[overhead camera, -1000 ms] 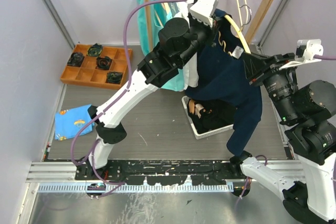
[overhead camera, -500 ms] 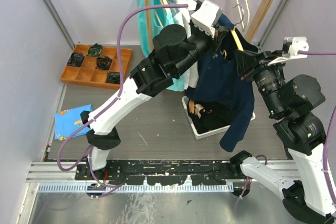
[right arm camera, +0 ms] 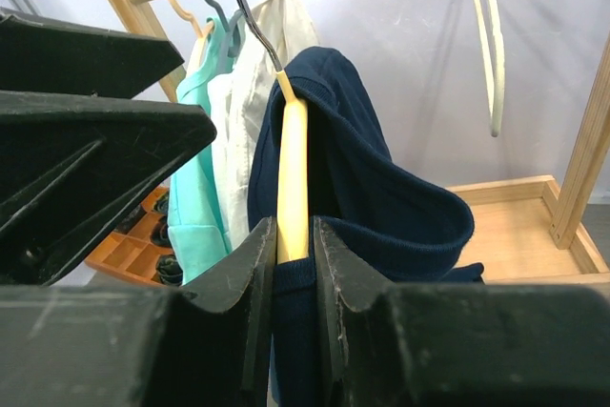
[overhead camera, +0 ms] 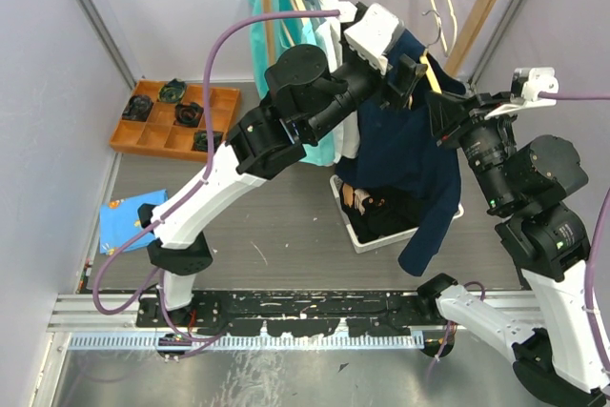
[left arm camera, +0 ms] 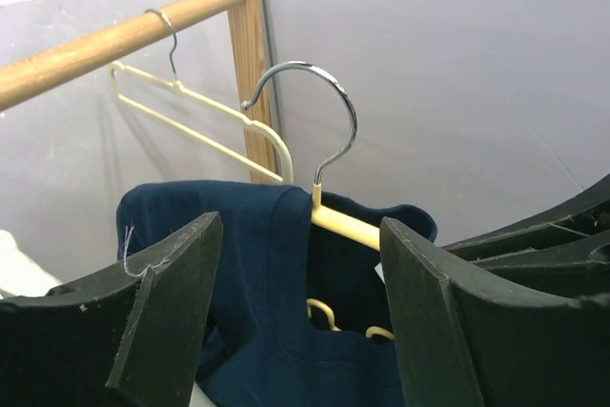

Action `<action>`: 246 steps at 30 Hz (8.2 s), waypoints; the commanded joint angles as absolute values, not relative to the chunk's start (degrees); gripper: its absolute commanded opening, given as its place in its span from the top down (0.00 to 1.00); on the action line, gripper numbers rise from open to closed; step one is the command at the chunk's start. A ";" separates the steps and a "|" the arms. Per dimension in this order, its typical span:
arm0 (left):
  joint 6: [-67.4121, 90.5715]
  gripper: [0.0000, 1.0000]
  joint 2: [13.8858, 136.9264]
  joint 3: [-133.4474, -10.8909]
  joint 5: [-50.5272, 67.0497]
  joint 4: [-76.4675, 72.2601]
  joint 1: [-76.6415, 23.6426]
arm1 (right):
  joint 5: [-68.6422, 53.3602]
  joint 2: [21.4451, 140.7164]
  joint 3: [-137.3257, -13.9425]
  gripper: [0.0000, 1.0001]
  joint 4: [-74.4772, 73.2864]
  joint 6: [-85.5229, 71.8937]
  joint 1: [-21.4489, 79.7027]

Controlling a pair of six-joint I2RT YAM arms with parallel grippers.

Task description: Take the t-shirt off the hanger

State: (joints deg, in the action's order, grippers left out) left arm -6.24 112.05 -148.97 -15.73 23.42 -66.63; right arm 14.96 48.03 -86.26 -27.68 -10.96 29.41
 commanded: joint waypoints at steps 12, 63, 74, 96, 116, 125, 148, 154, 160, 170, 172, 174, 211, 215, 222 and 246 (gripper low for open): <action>-12.83 0.33 115.89 -148.89 -8.97 13.61 -64.45 | 8.63 46.91 -88.20 0.99 -20.39 -12.91 29.47; -9.20 0.09 111.94 -149.98 -6.51 8.45 -64.38 | 11.18 47.61 -99.97 0.99 -11.57 2.46 29.37; -11.03 0.09 106.67 -143.84 -8.93 7.37 -64.35 | 10.13 48.15 -103.65 0.99 -6.51 4.30 29.41; -12.39 0.09 105.48 -141.69 -14.80 8.76 -64.36 | 9.60 51.24 -111.30 0.99 1.04 7.90 28.96; -12.66 0.09 105.72 -141.76 -15.56 8.70 -64.34 | 9.19 51.62 -113.46 0.99 -3.32 4.45 28.26; -13.27 0.08 106.91 -143.79 -15.29 9.86 -64.27 | 11.00 42.08 -97.49 0.99 -15.46 -6.66 25.99; -11.43 0.07 113.19 -146.00 -2.42 15.96 -64.27 | 10.66 43.65 -93.25 0.99 -32.25 -13.12 25.49; -11.22 0.07 113.78 -146.14 -0.31 14.87 -64.25 | 10.20 43.76 -92.69 0.99 -33.40 -13.43 25.54; -10.46 0.12 114.64 -146.37 0.32 15.12 -64.25 | 9.62 43.74 -92.73 0.99 -33.45 -13.27 25.52; -9.18 0.30 115.91 -146.75 1.02 15.40 -64.26 | 7.97 44.47 -92.73 0.99 -33.10 -12.96 25.51; -9.06 0.34 115.93 -146.74 0.93 15.41 -64.25 | 7.67 44.60 -92.59 0.99 -32.88 -12.84 25.56; -8.89 0.38 116.01 -146.79 0.89 15.31 -64.26 | 7.33 44.65 -92.49 0.99 -32.74 -12.71 25.54; -2.09 1.00 117.23 -148.56 -11.35 14.18 -60.20 | 11.75 43.27 -95.17 0.48 -48.03 -15.70 25.57; -1.48 1.00 117.16 -149.68 -11.25 14.33 -58.72 | 11.97 41.35 -92.60 0.48 -51.81 -18.28 25.49; -0.35 1.00 116.98 -149.48 -10.78 14.59 -57.55 | 14.96 38.10 -89.39 0.43 -56.06 -20.92 25.49; 3.86 1.00 116.12 -151.35 -10.44 15.66 -54.62 | 18.30 32.82 -80.52 0.81 -62.14 -26.73 25.56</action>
State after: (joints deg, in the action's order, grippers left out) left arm 2.50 117.93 -148.29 -10.02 20.29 -55.51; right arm 16.69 33.69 -81.17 -62.11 -24.75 25.65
